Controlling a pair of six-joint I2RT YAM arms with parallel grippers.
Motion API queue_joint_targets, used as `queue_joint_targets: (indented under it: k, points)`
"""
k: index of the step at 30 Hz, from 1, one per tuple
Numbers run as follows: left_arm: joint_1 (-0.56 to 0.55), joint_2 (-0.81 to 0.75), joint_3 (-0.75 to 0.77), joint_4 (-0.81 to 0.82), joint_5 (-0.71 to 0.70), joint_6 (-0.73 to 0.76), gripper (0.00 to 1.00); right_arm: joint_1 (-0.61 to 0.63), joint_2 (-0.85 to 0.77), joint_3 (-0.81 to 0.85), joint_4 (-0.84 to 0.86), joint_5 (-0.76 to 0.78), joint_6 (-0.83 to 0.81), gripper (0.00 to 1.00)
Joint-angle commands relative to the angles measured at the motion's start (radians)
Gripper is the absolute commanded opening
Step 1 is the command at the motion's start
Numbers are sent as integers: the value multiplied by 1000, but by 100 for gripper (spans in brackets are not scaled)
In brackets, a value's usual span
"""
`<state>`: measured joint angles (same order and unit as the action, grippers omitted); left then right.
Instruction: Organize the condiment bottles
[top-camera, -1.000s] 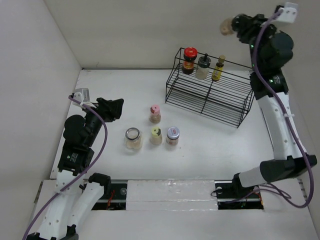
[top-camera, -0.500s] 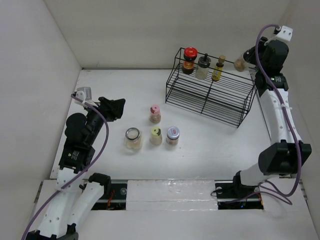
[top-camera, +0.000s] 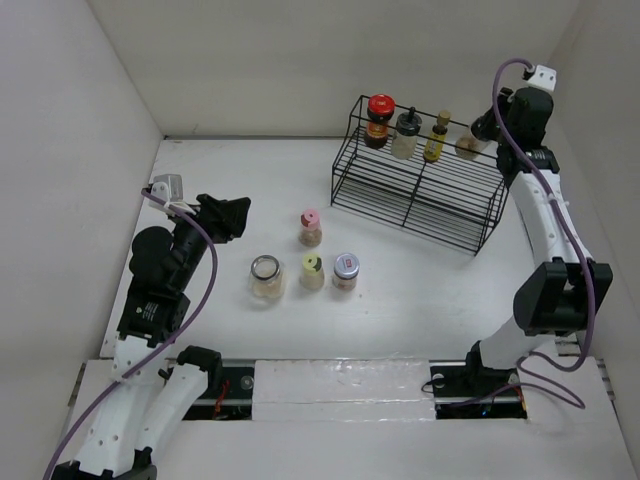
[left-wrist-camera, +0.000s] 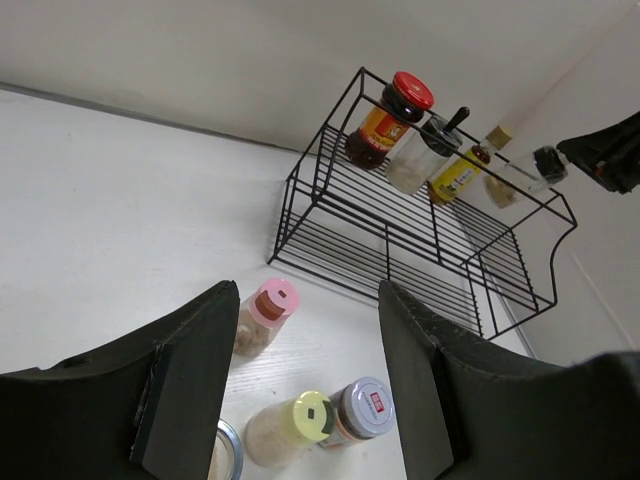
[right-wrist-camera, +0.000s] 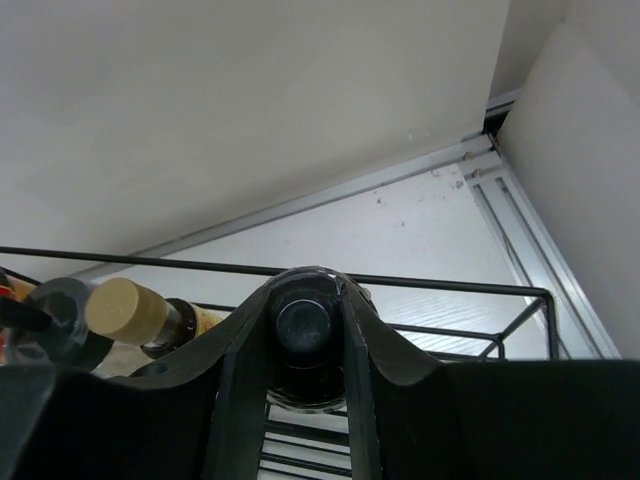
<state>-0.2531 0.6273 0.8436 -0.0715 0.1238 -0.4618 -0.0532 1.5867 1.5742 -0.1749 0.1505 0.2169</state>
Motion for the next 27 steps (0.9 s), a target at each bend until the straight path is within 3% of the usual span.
queue_joint_targets:
  k: [1, 12, 20, 27]
  points:
    - [5, 0, -3, 52, 14, 9, 53, 30, 45, 62, 20, 21, -25, 17]
    - [5, 0, -3, 52, 14, 9, 53, 72, 160, 155, -98, 66, -79, 18]
    - [5, 0, -3, 52, 14, 9, 53, 93, 130, 155, -98, 86, -79, 57]
    - [5, 0, -3, 52, 14, 9, 53, 112, 61, 173, -109, 98, -79, 72]
